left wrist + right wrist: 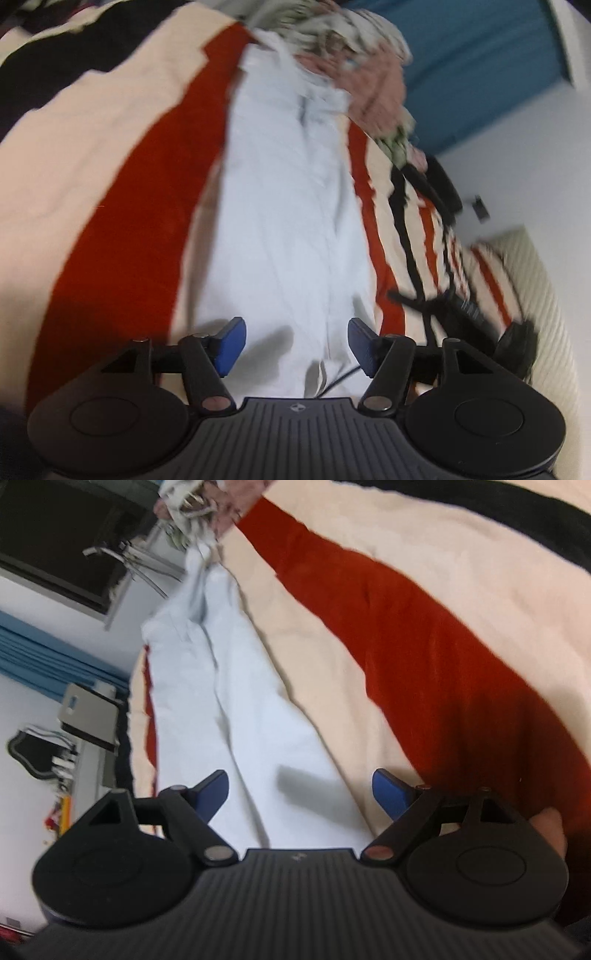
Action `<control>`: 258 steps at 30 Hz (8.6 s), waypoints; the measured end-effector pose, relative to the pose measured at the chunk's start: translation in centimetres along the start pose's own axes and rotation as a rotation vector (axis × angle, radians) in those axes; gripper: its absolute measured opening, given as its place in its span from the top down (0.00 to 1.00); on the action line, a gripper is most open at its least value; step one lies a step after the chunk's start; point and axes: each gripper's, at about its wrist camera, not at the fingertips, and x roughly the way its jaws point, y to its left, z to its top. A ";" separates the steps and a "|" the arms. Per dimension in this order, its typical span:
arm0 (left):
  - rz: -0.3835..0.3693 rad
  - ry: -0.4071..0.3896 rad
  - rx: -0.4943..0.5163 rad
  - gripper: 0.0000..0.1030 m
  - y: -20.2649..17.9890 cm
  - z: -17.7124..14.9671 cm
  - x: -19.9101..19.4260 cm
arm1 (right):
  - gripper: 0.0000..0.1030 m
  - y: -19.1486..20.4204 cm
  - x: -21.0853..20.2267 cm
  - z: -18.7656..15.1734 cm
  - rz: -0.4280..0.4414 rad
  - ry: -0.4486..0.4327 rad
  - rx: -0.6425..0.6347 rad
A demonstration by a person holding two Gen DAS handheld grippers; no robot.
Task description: Fold clothes
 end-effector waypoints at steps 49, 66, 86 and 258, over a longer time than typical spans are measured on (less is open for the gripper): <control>-0.125 0.009 -0.202 0.93 3.5 -0.1 0.6 | 0.93 1.2 -4.3 -4.1 0.201 -0.035 0.079; -0.170 -0.134 -0.118 0.94 -4.1 0.4 -13.9 | 0.94 9.0 -14.8 -3.3 0.348 -0.092 -0.168; 0.007 -0.066 -0.091 0.93 -3.5 8.0 -6.6 | 0.93 8.2 -6.7 0.3 0.274 -0.010 0.004; -0.082 -0.164 -0.416 0.74 8.1 3.1 3.1 | 0.93 2.1 -2.4 -4.0 0.257 -0.216 0.094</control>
